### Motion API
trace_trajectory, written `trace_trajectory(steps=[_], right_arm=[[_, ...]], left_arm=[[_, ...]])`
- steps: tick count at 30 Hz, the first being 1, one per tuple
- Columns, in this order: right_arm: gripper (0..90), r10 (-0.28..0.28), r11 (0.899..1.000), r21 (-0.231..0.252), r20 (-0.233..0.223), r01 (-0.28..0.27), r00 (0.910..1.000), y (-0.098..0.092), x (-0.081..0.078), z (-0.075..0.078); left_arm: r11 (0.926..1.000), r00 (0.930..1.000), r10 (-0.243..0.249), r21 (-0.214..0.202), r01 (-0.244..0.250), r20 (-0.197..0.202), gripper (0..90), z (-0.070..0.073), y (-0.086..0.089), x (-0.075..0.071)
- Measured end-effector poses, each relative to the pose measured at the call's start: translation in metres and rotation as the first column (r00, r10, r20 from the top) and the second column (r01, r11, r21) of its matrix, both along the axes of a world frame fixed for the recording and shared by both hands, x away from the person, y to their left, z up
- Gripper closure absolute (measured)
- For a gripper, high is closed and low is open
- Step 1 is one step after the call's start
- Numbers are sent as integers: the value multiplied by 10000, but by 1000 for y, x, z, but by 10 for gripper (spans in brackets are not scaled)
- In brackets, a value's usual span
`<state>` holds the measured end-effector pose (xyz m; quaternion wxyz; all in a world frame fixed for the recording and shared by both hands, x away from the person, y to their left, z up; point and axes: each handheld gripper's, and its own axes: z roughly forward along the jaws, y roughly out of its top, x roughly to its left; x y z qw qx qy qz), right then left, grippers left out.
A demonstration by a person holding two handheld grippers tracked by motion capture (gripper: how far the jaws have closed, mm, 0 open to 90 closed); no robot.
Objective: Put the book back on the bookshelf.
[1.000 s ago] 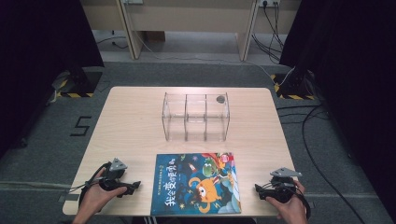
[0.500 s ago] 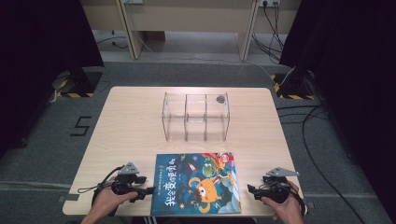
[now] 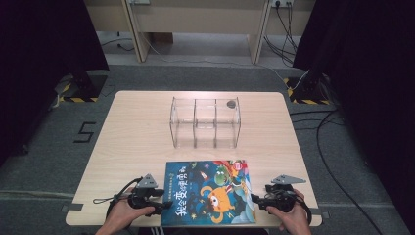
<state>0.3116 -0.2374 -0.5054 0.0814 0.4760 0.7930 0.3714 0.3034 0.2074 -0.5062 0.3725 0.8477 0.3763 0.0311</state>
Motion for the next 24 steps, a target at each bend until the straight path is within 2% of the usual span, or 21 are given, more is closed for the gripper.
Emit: trace_trajectory(steps=[3, 9, 12, 13, 14, 15, 16, 17, 18, 19, 20, 21, 22, 23, 24], right_arm=[[249, 86, 10000, 47, -25, -86, 10000, 3, 1, 0], [255, 38, 9982, 595, -101, -32, 9999, 6, 4, -2], [269, -121, 9937, 1112, -191, 142, 9997, 6, 5, -4], [269, -121, 9937, 1112, -191, 142, 9997, 6, 5, -4], [256, -278, 9894, 1417, -219, 307, 9994, 7, 5, -5], [256, -278, 9894, 1417, -219, 307, 9994, 7, 5, -5], [261, -576, 9819, 1777, -479, 653, 9972, 6, 5, -5], [261, -576, 9819, 1777, -479, 653, 9972, 6, 5, -5], [291, -857, 9689, 2271, -652, 984, 9942, 2, 5, -7], [291, -857, 9689, 2271, -652, 984, 9942, 2, 5, -7], [293, -1233, 9441, 2948, -990, 1474, 9874, -2, 5, -9], [293, -1233, 9441, 2948, -990, 1474, 9874, -2, 5, -9], [294, -1336, 9370, 3103, -1058, 1604, 9854, -3, 5, -10], [295, -1555, 9171, 3484, -1352, 1939, 9785, -5, 5, -11], [295, -1555, 9171, 3484, -1352, 1939, 9785, -5, 5, -11]], left_arm=[[9999, 9999, -92, 86, 92, 78, 392, 0, -4, -1], [9991, 9990, -419, 77, 418, 141, 396, 0, -16, -3], [9981, 9980, -614, 82, 613, 155, 396, 0, -24, -5], [9981, 9980, -614, 82, 613, 155, 394, 0, -24, -5], [9980, 9979, -634, 87, 632, 162, 391, 0, -25, -5], [9976, 9975, -675, 174, 671, 200, 391, 0, -27, -6], [9976, 9975, -669, 168, 665, 208, 387, 0, -27, -6], [9976, 9975, -669, 168, 665, 208, 388, 0, -27, -6], [9980, 9979, -635, 74, 634, 146, 391, 0, -26, -5], [9980, 9979, -635, 74, 634, 146, 394, 0, -26, -5], [9977, 9977, -674, 72, 673, 111, 394, 0, -26, -5], [9977, 9977, -674, 72, 673, 111, 393, 0, -26, -5], [9973, 9972, -731, 121, 729, 124, 393, 0, -26, -5], [9977, 9976, -676, 95, 675, 125, 393, 0, -27, -5], [9977, 9976, -676, 95, 675, 125, 392, 0, -27, -5]])
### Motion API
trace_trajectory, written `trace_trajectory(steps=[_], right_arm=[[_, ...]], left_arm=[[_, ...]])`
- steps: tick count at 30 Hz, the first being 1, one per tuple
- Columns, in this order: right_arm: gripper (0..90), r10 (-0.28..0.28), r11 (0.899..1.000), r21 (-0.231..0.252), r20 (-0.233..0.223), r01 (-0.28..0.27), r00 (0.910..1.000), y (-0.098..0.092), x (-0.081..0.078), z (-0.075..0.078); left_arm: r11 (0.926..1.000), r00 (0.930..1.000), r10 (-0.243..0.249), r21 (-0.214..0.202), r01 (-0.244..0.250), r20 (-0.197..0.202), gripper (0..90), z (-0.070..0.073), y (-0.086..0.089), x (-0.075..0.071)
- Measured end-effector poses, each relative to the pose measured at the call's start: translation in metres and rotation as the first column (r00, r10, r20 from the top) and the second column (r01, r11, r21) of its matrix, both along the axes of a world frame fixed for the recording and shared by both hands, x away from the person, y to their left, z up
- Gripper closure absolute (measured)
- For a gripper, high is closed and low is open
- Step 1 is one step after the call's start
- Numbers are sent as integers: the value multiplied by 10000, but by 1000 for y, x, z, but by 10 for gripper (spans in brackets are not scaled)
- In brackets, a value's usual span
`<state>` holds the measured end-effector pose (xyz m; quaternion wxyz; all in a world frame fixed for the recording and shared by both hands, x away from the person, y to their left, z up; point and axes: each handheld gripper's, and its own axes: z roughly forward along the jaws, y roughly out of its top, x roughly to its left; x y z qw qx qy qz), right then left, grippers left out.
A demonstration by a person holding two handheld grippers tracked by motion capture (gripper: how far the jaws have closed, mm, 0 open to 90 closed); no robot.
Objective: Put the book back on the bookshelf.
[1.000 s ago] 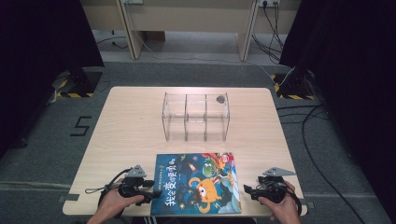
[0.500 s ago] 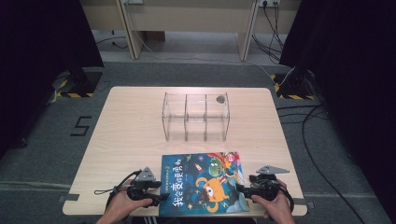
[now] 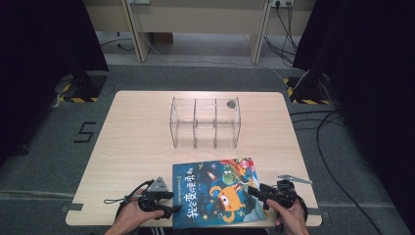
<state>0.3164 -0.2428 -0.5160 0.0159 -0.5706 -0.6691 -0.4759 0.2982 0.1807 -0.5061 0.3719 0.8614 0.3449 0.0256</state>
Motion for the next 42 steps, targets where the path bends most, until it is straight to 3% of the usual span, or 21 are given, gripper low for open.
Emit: trace_trajectory(steps=[5, 6, 11, 12, 13, 14, 20, 21, 22, 23, 24, 25, 28, 29, 32, 33, 36, 42], right_arm=[[323, -389, 9956, 836, -479, 428, 9981, -4, -1, -2], [337, -625, 9891, 1289, -674, 708, 9958, -7, -1, -4], [356, -665, 9843, 1574, -914, 803, 9936, -10, -2, -5], [363, -715, 9782, 1870, -1071, 907, 9917, -12, -2, -7], [363, -715, 9782, 1870, -1071, 907, 9917, -12, -2, -7], [410, -827, 9665, 2306, -1344, 1124, 9875, -13, -3, -9], [452, -555, 9670, 2404, -1240, 843, 9907, -17, -3, -5], [482, -440, 9629, 2579, -1406, 795, 9891, -16, -4, -6], [563, -229, 9470, 3134, -1534, 706, 9879, -13, -5, -8], [563, -229, 9470, 3134, -1534, 706, 9879, -13, -5, -8], [666, -112, 9635, 2657, -807, 323, 9967, -14, -6, -3], [661, 127, 9684, 2495, -536, 11, 9985, -14, -5, 0], [632, 536, 9838, 1723, -223, -490, 9983, -13, -7, 3], [632, 536, 9838, 1723, -223, -490, 9983, -13, -7, 3], [622, 938, 9854, 1339, 859, -1048, 9919, -12, -8, 9], [622, 938, 9854, 1339, 859, -1048, 9919, -12, -8, 9], [614, 1118, 9871, 955, 1664, -1289, 9797, -11, -9, 13], [609, 1312, 9867, 670, 2106, -1482, 9687, -10, -8, 15]], left_arm=[[9999, 9999, 45, -165, -47, -125, 402, 0, 2, 2], [9997, 9999, 53, -219, -56, -137, 409, -1, 3, 2], [9996, 9998, 58, -277, -62, -176, 406, -1, 4, 3], [9994, 9998, 83, -330, -89, -200, 407, -1, 4, 3], [9994, 9998, 83, -330, -89, -200, 407, -1, 4, 3], [9993, 9997, 80, -366, -88, -227, 407, -1, 4, 3], [9986, 9993, 176, -500, -192, -328, 412, -1, 6, 4], [9985, 9993, 188, -509, -204, -322, 413, -2, 6, 4], [9986, 9994, 207, -472, -220, -277, 415, -2, 5, 3], [9986, 9994, 207, -472, -220, -277, 415, -2, 5, 3], [9988, 9994, 195, -453, -208, -280, 415, -1, 6, 3], [9986, 9994, 209, -486, -223, -290, 414, -1, 6, 4], [9977, 9989, 244, -627, -268, -392, 405, -2, 7, 4], [9977, 9989, 244, -627, -268, -392, 403, -2, 7, 4], [9949, 9974, 330, -926, -389, -641, 398, -3, 9, 6], [9949, 9974, 330, -926, -389, -641, 396, -3, 9, 6], [9925, 9962, 408, -1122, -494, -775, 376, -4, 10, 7], [9888, 9946, 664, -1281, -763, -802, 319, -5, 10, 9]])
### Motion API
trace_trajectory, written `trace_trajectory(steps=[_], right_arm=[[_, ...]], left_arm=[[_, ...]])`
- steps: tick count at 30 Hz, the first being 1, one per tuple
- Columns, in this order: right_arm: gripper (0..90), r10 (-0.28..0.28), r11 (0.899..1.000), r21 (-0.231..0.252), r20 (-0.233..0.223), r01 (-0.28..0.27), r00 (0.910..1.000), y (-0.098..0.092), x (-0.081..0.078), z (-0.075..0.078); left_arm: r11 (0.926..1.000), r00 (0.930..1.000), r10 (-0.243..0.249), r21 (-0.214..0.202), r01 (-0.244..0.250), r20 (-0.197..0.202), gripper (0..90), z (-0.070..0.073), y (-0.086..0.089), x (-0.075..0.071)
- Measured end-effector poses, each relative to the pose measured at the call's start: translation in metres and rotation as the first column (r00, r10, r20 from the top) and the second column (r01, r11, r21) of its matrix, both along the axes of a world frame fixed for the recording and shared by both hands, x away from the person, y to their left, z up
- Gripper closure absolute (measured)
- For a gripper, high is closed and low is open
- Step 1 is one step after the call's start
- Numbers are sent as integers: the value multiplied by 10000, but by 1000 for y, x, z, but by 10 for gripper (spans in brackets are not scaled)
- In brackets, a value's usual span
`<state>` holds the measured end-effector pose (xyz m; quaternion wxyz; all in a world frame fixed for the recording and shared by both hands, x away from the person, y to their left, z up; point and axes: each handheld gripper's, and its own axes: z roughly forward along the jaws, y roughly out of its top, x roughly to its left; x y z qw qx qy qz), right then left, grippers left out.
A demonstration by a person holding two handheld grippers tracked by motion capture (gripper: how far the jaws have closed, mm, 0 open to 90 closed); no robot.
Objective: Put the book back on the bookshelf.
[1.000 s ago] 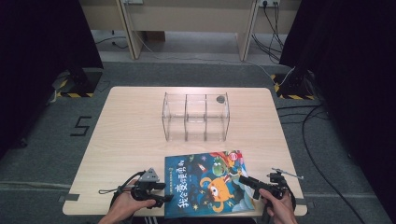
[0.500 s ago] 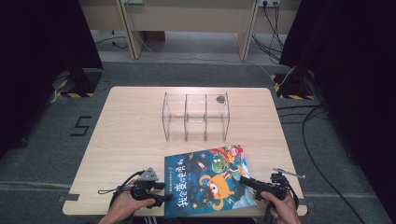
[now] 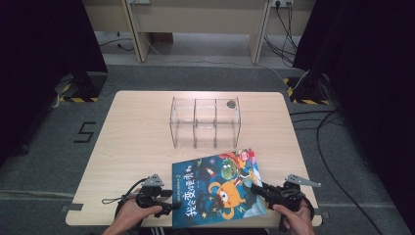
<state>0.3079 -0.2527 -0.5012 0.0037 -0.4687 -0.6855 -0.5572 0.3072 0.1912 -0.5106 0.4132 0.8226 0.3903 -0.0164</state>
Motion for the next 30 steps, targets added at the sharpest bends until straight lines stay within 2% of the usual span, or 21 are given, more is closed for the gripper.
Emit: trace_trajectory(steps=[1, 3, 4, 5, 6, 9, 12, 13, 14, 16, 18, 21, 23, 26, 30], right_arm=[[609, 0, 10000, 0, 0, 0, 10000, 0, 0, 0], [607, 107, 9999, -68, 307, -105, 9995, -1, 1, 1], [601, 38, 9997, -261, 564, -23, 9984, -1, 0, 3], [601, 38, 9997, -261, 564, -23, 9984, -1, 0, 3], [596, -1, 9995, -302, 791, 25, 9969, -3, 1, 4], [595, -27, 9994, -346, 821, 56, 9966, -3, 0, 6], [591, 29, 9986, -527, 1412, 46, 9900, -3, 0, 8], [591, 29, 9986, -527, 1412, 46, 9900, -3, 0, 8], [590, 106, 9979, -653, 1887, 18, 9820, -3, 0, 10], [589, 182, 9979, -643, 2014, -53, 9793, -3, 0, 12], [588, 349, 9970, -753, 2227, -186, 9743, -4, 2, 13], [587, 371, 9965, -810, 2152, -200, 9759, -5, 2, 12], [586, 399, 9969, -739, 2005, -255, 9789, -6, 3, 10], [585, 399, 9966, -776, 1853, -258, 9819, -8, 5, 8], [578, 308, 9945, -1033, 1520, -151, 9879, -10, 7, 3]], left_arm=[[10000, 10000, 0, 0, 0, 0, 307, 0, 0, 0], [10000, 10000, 79, -39, -79, 8, 304, 0, 1, 1], [9998, 9999, 138, -153, -138, -39, 300, -1, 2, 2], [9998, 9999, 138, -153, -138, -39, 293, -1, 2, 2], [9997, 9999, 149, -208, -150, -34, 292, -1, 2, 2], [9997, 9999, 109, -226, -108, 20, 282, -2, 1, 2], [9998, 9999, 16, -177, -14, 117, 263, -2, -2, 3], [9998, 9999, 16, -177, -14, 117, 265, -2, -2, 3], [9997, 10000, -4, -252, 7, 99, 266, -2, -2, 4], [9995, 10000, 7, -317, -5, 62, 266, -2, -2, 5], [9982, 9999, 116, -590, -124, -128, 268, -3, 0, 7], [9982, 9999, 131, -576, -136, -91, 299, -3, 1, 9], [9977, 9994, 306, -604, -294, 189, 334, -2, 1, 11], [9930, 9990, 444, -1090, -451, -88, 351, -2, 1, 17], [9900, 9987, 498, -1328, -483, 77, 403, 2, 3, 15]])
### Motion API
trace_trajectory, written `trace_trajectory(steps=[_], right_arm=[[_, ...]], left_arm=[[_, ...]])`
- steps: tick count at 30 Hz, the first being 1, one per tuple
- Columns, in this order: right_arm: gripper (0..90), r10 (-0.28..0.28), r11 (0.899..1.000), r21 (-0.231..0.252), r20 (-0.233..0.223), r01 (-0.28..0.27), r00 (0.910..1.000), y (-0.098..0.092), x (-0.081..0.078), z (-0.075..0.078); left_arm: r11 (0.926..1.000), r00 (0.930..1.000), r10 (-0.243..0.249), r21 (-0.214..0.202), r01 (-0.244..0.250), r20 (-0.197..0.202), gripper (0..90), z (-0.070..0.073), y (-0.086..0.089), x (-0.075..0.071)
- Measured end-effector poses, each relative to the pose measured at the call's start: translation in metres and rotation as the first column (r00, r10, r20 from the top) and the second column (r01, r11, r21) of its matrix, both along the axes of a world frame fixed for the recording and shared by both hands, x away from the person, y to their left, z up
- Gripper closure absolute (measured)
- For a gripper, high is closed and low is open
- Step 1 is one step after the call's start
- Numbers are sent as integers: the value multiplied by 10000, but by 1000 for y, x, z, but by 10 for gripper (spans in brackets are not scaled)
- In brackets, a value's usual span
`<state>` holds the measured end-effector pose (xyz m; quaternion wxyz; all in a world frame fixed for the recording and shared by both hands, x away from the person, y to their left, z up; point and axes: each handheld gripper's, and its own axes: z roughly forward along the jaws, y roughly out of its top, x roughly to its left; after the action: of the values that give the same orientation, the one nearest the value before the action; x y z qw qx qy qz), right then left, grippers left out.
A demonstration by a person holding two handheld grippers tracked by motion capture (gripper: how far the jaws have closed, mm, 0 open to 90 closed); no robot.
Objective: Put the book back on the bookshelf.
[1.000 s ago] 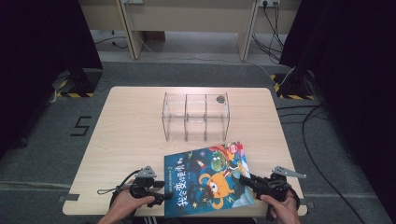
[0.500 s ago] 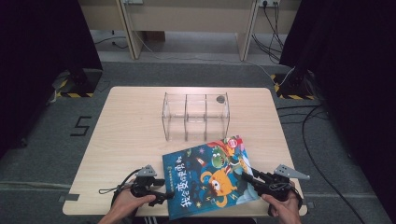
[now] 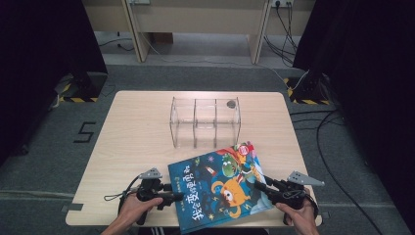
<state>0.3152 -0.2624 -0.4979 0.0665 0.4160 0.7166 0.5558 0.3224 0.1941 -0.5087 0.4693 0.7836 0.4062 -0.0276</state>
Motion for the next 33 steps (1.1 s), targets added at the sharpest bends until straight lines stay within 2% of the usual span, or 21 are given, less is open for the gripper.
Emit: trace_trajectory(steps=[1, 2, 6, 8, 10, 15, 19, 21, 25, 29, 30, 32, 33], right_arm=[[572, -110, 9996, -276, -245, 103, 9996, 0, 1, -3], [566, -151, 9989, -448, -314, 137, 9994, 0, 2, -5], [561, -173, 9982, -583, -496, 144, 9986, 0, 4, -7], [553, -303, 9970, -739, -1126, 221, 9932, 0, 7, -13], [554, -325, 9980, -580, -1097, 262, 9934, 0, 8, -14], [554, -362, 9974, -662, -1126, 289, 9930, 1, 7, -13], [552, -444, 9971, -668, -1190, 366, 9919, 1, 7, -12], [552, -453, 9970, -673, -1122, 379, 9926, 1, 6, -12], [552, -492, 9972, -627, -1199, 419, 9916, 1, 6, -11], [551, -525, 9979, -460, -1375, 465, 9891, -1, 7, -12], [551, -508, 9982, -399, -1398, 456, 9889, -2, 7, -12], [551, -524, 9985, -238, -1560, 493, 9864, -3, 7, -12], [551, -524, 9985, -238, -1560, 493, 9864, -3, 7, -12]], left_arm=[[9996, 10000, -13, -282, 15, 84, 452, 2, 1, -1], [9994, 9999, 0, -344, 4, 117, 471, 4, 1, -1], [9989, 9998, 35, -467, -25, 204, 477, 4, 1, -1], [9969, 9991, 118, -780, -85, 411, 524, 7, 3, -1], [9966, 9978, 184, -810, -132, 638, 526, 9, 4, -1], [9951, 9980, 257, -970, -200, 577, 545, 10, 5, 0], [9917, 9983, 327, -1258, -264, 485, 573, 10, 7, 0], [9893, 9974, 327, -1441, -232, 636, 580, 12, 7, 0], [9877, 9967, 347, -1545, -229, 740, 583, 14, 7, 0], [9828, 9968, 276, -1842, -134, 747, 594, 16, 7, 3], [9778, 9973, 243, -2095, -91, 700, 598, 17, 6, 5], [9733, 9976, 185, -2296, -27, 667, 607, 18, 7, 6], [9733, 9976, 185, -2296, -27, 667, 612, 18, 7, 6]])
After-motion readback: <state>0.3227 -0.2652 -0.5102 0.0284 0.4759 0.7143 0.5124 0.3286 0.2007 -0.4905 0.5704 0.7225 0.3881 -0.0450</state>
